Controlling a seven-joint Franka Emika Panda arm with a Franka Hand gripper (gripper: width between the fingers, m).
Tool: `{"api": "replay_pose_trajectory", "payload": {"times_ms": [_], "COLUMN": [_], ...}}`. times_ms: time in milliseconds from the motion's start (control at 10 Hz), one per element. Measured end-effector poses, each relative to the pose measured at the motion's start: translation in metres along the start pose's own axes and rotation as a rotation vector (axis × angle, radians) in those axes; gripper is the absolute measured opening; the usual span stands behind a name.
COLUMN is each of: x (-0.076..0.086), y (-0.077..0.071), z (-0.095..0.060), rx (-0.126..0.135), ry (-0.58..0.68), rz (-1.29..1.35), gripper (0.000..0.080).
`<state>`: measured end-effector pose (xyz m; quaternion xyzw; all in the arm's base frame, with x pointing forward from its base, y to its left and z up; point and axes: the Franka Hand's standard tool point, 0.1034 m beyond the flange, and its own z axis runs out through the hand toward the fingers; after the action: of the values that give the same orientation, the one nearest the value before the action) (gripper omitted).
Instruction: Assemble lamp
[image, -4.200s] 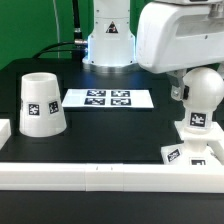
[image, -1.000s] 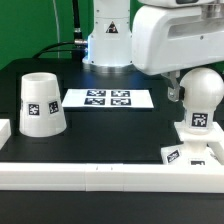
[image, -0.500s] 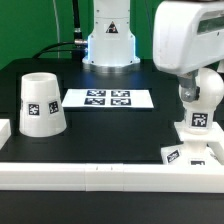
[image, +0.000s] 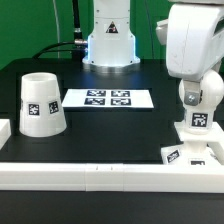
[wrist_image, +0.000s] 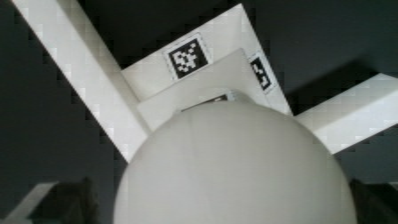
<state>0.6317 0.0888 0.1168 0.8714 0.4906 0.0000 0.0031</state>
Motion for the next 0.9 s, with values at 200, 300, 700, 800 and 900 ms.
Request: {"api": "replay_pose_trajectory", "payload": {"times_ms": [200, 300, 700, 800, 900], "x": [-0.0001, 0.0, -0.0025, -0.0035, -0.0037], "y": [0.0, 0.0, 0.0008, 0.0017, 0.0025], "z": [0.0001, 0.0001, -0.0023, -0.0038, -0.0051], "rx": [0.0, 0.0, 0.027, 0.031, 0.03], "ry": [0.0, 0.0, 0.009, 0.01, 0.011], "rz": [0.007, 0.021, 0.284, 0.37, 0.451], "gripper": [0.0589, 0.0577, 0.0577, 0.0577, 0.0577]}}
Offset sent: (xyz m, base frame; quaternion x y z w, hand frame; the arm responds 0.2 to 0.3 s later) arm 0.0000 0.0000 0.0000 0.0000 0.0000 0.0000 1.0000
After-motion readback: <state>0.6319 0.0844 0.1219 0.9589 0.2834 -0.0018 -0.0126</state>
